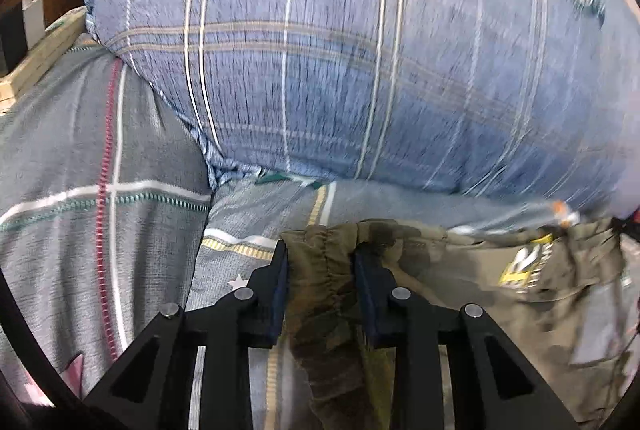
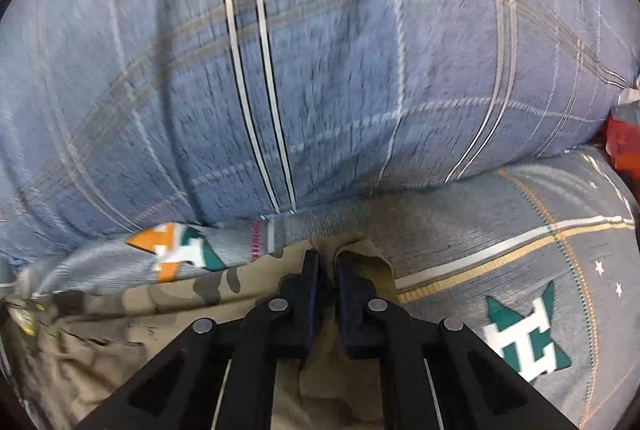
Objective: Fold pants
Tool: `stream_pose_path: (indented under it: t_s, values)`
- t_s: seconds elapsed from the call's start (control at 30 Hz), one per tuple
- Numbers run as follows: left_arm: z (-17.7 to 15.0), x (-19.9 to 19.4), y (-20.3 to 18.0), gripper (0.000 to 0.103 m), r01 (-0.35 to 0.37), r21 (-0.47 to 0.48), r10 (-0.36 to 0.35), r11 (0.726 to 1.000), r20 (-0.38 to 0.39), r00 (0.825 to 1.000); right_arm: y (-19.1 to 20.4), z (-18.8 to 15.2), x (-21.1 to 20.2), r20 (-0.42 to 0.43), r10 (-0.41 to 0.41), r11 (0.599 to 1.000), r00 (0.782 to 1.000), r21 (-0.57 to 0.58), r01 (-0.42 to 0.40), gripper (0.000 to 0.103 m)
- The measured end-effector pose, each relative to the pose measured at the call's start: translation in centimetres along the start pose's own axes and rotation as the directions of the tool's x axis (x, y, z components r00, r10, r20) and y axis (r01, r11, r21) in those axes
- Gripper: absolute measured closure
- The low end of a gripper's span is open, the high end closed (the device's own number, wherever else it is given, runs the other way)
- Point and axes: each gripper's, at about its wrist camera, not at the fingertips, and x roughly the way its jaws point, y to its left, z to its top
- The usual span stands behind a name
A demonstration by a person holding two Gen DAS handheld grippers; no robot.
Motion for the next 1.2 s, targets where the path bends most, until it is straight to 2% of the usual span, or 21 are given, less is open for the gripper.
stream_pose_path:
  t_s: [0.2, 0.3, 0.43, 0.6, 0.77, 1.03, 1.1, 1.2]
  values:
    - [0.4, -6.2, -1.3, 0.071, 0.069, 0.017, -0.070, 0.998, 0.077, 0.995, -1.6, 0.7, -6.7, 0.088, 0.059, 0.998, 0.994, 0.003, -0.060, 0.094]
    - [-0.1, -8.5, -2.2, 0.072, 0.103, 0.030, -0.105, 0.994, 0.096, 0.990, -2.2, 0.8, -9.4, 0.104, 0.060, 0.998, 0.993, -0.007, -0.060, 0.094]
    - [-1.9, -10.4, -2.1, 0.072, 0.157, 0.034, -0.159, 0.987, 0.089, 0.983, -4.0, -0.8, -11.1, 0.088, 0.060, 0.998, 0.994, 0.002, -0.061, 0.094]
    - [-4.8, -12.4, -1.9, 0.072, 0.181, 0.058, -0.184, 0.982, 0.061, 0.981, -6.2, -4.8, -11.6, 0.042, 0.075, 0.997, 0.996, 0.006, -0.075, 0.094]
    - [-7.6, -15.6, -1.1, 0.072, 0.230, 0.058, -0.234, 0.971, 0.058, 0.971, -8.3, -9.8, -12.5, 0.010, 0.112, 0.993, 0.994, 0.023, -0.113, 0.094]
    - [-13.1, -19.9, 0.0, 0.072, 0.263, 0.079, -0.268, 0.962, 0.059, 0.962, -11.4, -17.4, -17.3, 0.031, 0.209, 0.974, 0.977, 0.087, -0.211, 0.094]
    - [-15.6, -19.6, 0.4, 0.072, 0.257, 0.092, -0.259, 0.962, 0.019, 0.966, -12.2, -19.6, -17.5, 0.022, 0.220, 0.969, 0.975, 0.109, -0.222, 0.094]
    - [-19.0, -17.9, 1.1, 0.072, 0.242, 0.101, -0.236, 0.965, -0.070, 0.969, -13.6, -23.0, -15.9, -0.038, 0.208, 0.967, 0.977, 0.159, -0.199, 0.094]
